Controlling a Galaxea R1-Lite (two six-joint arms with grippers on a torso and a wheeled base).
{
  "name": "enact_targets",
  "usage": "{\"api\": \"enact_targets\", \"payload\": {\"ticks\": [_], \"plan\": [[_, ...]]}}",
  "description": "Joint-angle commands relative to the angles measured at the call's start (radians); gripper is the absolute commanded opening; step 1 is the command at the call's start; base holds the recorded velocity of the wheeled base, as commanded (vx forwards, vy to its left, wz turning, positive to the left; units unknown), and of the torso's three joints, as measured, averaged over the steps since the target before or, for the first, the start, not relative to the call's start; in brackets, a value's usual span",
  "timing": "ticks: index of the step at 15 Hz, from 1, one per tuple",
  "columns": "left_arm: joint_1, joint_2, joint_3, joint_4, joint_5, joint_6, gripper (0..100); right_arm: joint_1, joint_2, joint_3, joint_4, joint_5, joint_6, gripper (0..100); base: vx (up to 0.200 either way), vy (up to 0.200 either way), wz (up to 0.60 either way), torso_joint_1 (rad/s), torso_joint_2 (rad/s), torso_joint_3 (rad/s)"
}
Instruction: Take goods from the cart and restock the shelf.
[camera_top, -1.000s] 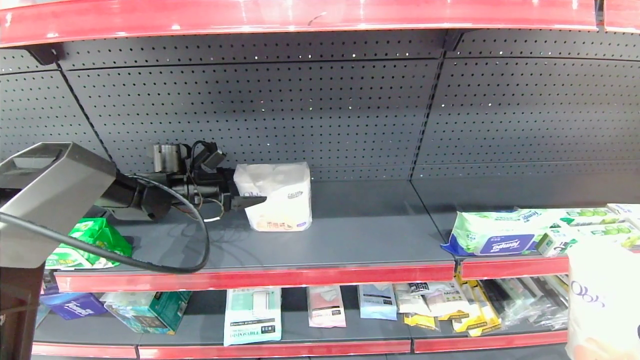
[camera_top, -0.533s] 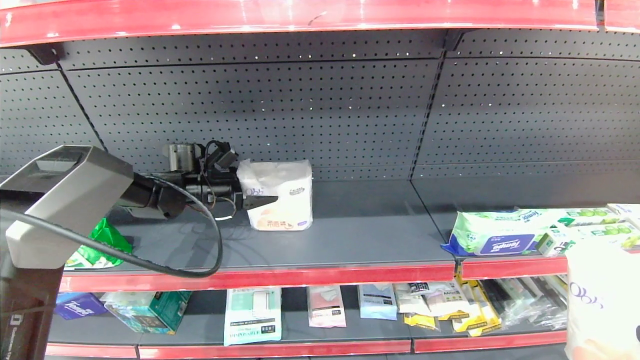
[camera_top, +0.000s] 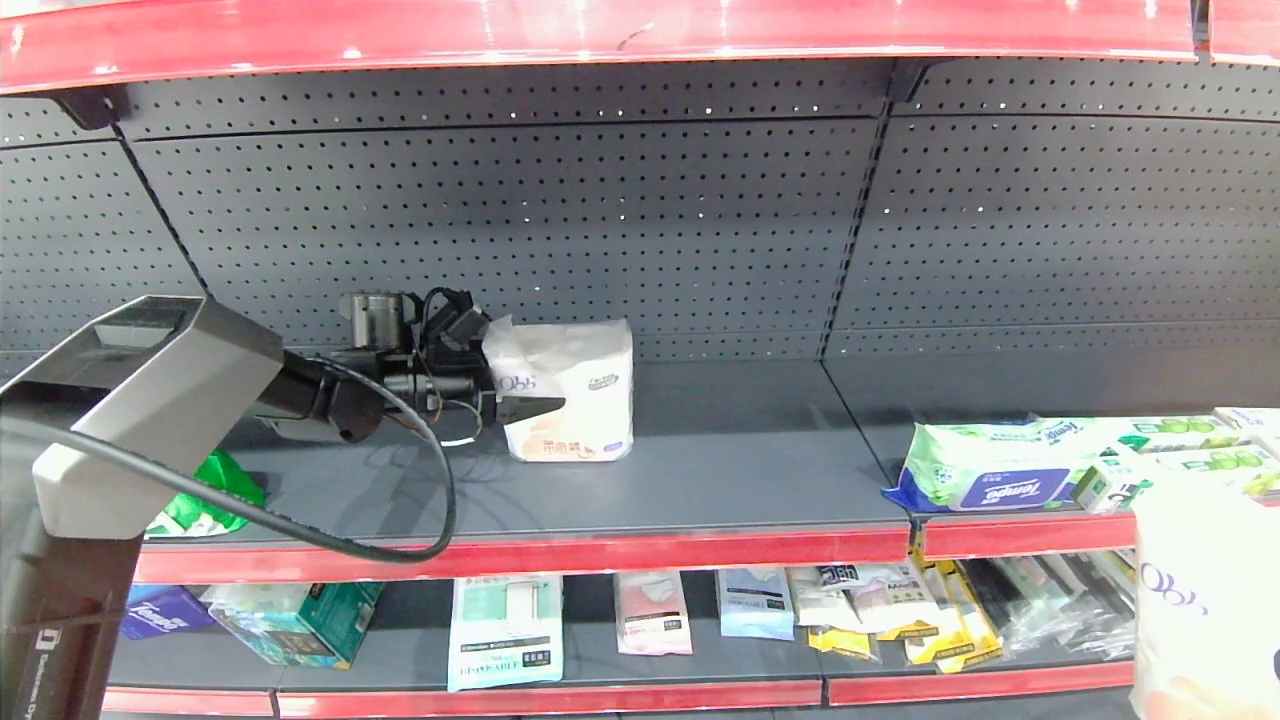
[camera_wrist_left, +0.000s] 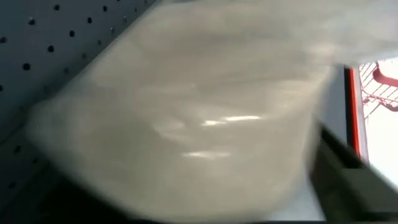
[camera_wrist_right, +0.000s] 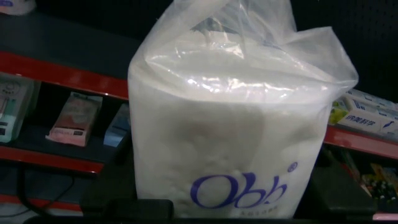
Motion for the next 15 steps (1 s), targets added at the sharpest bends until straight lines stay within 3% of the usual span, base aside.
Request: {"api": "enact_targets", "payload": {"ticks": [1, 7, 10, 15], "plan": [[-0.004, -0.004, -0.005, 0.002, 0.004, -0.012, 0, 0.000, 0.002, 0.000, 0.000, 0.000, -0.001, 0, 0.000, 0.000, 0.00, 0.000, 0.00, 0.000], [0.007, -0.051, 0.107, -0.050, -0.016, -0.009, 0, 0.002, 0.005, 0.000, 0.000, 0.000, -0.001, 0, 0.000, 0.000, 0.00, 0.000, 0.00, 0.000], [0.053, -0.123, 0.259, -0.114, -0.054, 0.011, 0, 0.002, 0.009, -0.001, 0.000, 0.000, -0.001, 0, 0.000, 0.000, 0.00, 0.000, 0.00, 0.000], [0.077, -0.189, 0.469, -0.249, -0.091, 0.022, 0, 0.000, 0.014, -0.006, 0.000, 0.000, -0.001, 0, 0.000, 0.000, 0.00, 0.000, 0.00, 0.000]]}}
